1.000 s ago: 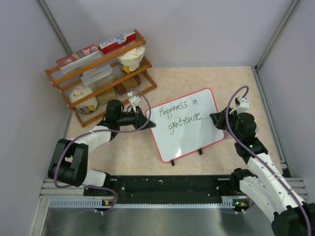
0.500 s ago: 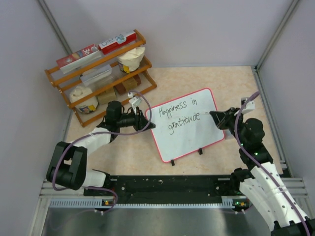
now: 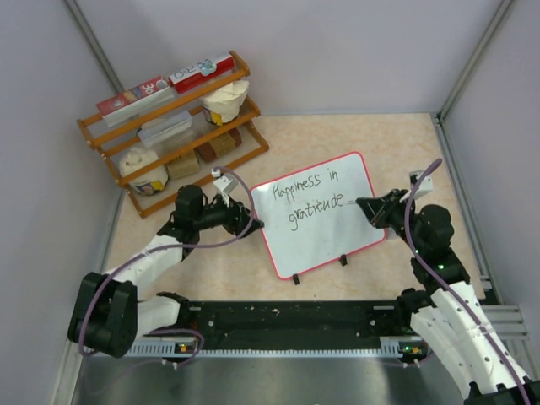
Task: Write a sentence on the whiteboard
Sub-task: Put down the whiteboard on the whiteboard stand, then put down the whiteboard marker at the center of the board.
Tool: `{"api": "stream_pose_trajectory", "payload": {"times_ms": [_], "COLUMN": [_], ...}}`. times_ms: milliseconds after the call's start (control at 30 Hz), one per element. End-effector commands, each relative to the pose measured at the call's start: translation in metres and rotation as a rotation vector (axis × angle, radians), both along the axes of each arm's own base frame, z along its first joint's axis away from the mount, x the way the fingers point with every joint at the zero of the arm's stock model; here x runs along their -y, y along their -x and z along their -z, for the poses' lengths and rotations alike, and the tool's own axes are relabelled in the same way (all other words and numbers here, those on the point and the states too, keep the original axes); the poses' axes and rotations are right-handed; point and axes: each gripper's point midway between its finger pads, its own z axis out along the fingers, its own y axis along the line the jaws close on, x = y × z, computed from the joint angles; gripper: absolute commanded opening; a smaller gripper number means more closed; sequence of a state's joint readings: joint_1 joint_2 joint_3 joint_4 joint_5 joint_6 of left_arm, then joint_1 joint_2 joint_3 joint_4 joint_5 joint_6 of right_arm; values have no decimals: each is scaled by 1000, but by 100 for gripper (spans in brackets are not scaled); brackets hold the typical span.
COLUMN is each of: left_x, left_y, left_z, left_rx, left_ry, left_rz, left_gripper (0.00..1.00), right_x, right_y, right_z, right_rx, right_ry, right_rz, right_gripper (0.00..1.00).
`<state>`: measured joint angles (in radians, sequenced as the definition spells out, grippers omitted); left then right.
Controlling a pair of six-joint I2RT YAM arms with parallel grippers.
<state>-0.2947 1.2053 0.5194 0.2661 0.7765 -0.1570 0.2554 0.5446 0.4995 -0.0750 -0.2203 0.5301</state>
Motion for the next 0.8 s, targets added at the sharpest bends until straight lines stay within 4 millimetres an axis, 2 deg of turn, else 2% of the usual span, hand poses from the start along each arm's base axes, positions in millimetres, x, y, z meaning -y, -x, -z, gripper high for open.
{"api": "stream_pose_trajectory", "payload": {"times_ms": [0, 267, 467, 767], "left_x": [-9, -30, -50, -57], "left_y": [-3, 7, 0, 1], "left_z": [-21, -46, -65, -88], "left_rx": [118, 195, 198, 233], "left_ry": [3, 34, 57, 92], "left_rz": [-64, -215, -383, -438], "left_gripper": [97, 99, 99, 99], "right_x": [-12, -30, -33, -40], "right_y": [11, 39, 63, 102], "right_z": [-28, 6, 36, 108], "right_rx": [35, -131, -273, -603], "right_ry": [-51, -132, -161, -222], "right_rz": [-70, -191, -226, -267], "right_gripper": [0, 0, 0, 0]}}
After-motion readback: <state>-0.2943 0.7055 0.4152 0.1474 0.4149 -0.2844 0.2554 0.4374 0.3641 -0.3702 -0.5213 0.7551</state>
